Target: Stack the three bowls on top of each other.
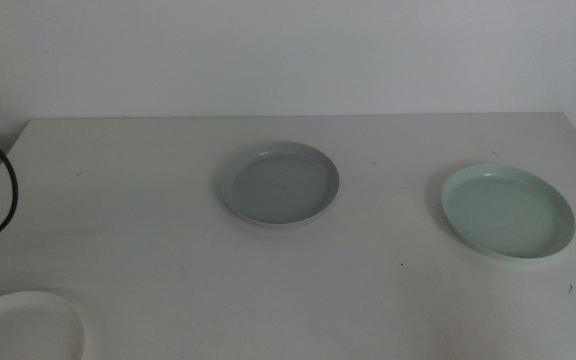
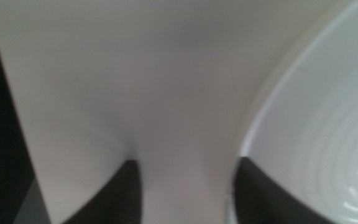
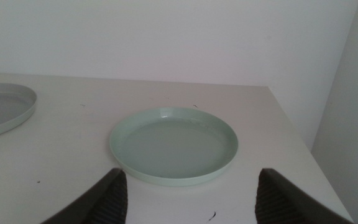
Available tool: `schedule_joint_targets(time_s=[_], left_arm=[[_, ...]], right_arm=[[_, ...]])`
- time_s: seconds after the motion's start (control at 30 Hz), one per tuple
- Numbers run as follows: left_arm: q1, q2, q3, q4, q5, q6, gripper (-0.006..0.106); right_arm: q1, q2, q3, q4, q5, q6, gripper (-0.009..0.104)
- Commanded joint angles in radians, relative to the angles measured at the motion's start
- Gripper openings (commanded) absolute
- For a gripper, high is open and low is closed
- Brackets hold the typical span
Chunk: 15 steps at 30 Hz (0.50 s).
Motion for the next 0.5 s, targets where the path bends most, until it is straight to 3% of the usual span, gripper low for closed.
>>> schedule_joint_targets(time_s=[0.0,0.23,0.47], left_arm=[[-0.004,-0.018,-0.01,-0.03,0.021,0.001,0.035],[-0.004,-0.018,-0.01,-0.016,0.021,-0.027,0.001],[-0.004,-0.061,-0.011,-0.025,0.072,-0.061,0.0]], right_arm=[[-0.005,-0.027,-0.005,-0.012,-0.078,-0.005,0.052],[-0.005,-0.027,-0.005,-0.012,-0.078,-0.005,0.052],[-0.005,-0.027,-0.005,-0.012,-0.078,-0.005,0.052]])
